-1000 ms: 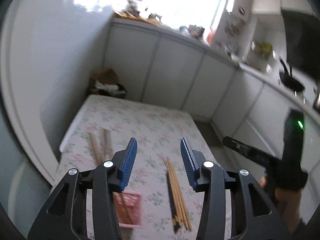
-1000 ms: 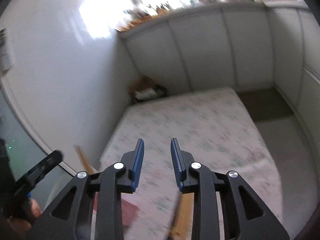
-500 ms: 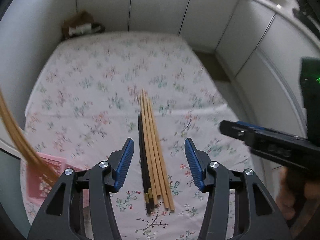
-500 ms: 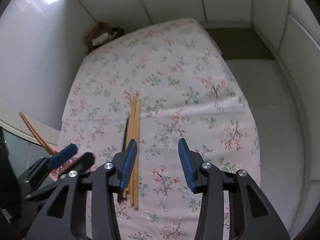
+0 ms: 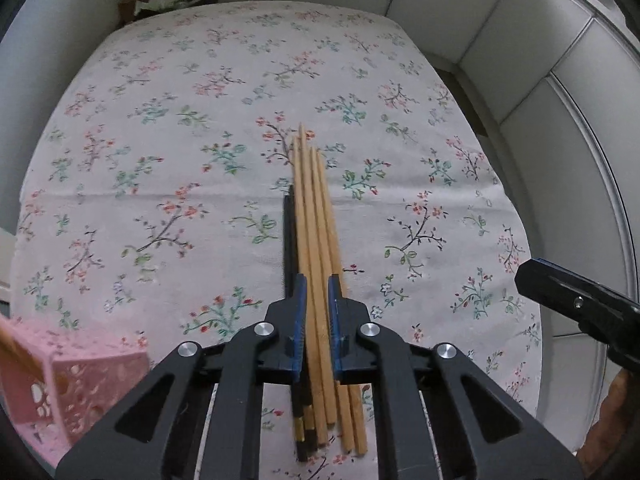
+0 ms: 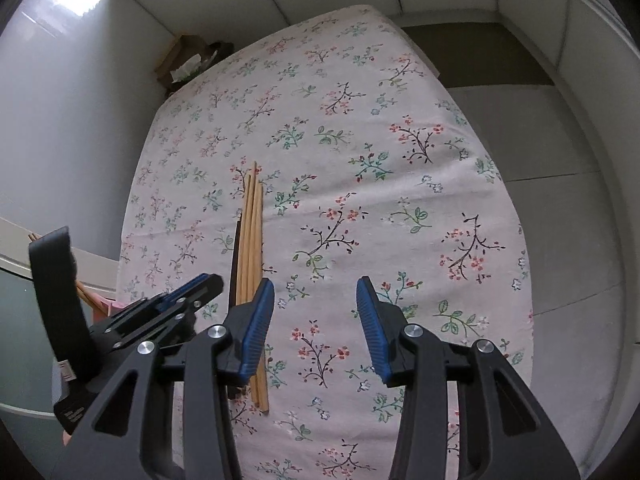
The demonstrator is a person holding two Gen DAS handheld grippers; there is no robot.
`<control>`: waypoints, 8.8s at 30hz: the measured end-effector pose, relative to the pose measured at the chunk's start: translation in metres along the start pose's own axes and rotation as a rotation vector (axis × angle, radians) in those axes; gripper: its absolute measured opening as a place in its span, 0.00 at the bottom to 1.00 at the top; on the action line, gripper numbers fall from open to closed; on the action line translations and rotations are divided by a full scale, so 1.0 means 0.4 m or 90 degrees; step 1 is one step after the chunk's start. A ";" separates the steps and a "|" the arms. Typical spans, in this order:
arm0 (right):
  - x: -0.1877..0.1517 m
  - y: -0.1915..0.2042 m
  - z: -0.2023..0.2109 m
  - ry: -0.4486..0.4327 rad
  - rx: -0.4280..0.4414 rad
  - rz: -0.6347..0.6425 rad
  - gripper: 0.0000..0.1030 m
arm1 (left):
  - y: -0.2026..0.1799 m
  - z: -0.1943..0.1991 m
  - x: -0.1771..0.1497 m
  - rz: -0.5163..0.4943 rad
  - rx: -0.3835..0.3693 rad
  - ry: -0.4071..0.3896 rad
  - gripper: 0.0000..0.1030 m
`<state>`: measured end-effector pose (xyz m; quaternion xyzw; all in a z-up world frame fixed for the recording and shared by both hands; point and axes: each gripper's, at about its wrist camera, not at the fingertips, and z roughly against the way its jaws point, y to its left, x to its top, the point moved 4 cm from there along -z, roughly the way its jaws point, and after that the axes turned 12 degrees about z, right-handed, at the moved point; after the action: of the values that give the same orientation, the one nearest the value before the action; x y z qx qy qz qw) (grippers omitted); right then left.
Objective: Organize utensils
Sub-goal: 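Move both tools back to the chopsticks while the left tool closes on some, then lift a wooden chopstick with the left tool while the right tool grasps another, then carry both held chopsticks upright over the pink mesh cup, then open both tools to drop the chopsticks into the pink cup, then grasp a black chopstick with the left tool while the right tool reaches the pile, then lift the black chopstick with the left tool while the right tool grasps a wooden one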
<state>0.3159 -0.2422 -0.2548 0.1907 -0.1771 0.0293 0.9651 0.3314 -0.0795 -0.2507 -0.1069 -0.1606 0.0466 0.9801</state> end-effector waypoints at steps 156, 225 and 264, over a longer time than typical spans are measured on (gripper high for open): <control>0.012 0.636 -0.025 -0.379 0.094 0.303 0.09 | 0.420 0.506 -0.002 0.131 -0.027 -0.383 0.45; 0.022 0.013 0.031 -0.025 0.025 -0.049 0.25 | 0.004 -0.084 -0.006 -0.070 0.113 0.008 0.01; 0.005 0.062 -0.130 0.079 0.035 0.026 0.16 | -0.045 0.206 -0.003 0.023 -0.094 -0.124 0.04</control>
<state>0.3318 -0.1995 -0.2901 0.2112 -0.1202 0.0656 0.9678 0.3047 -0.0810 -0.1710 -0.1766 -0.2558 0.0623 0.9484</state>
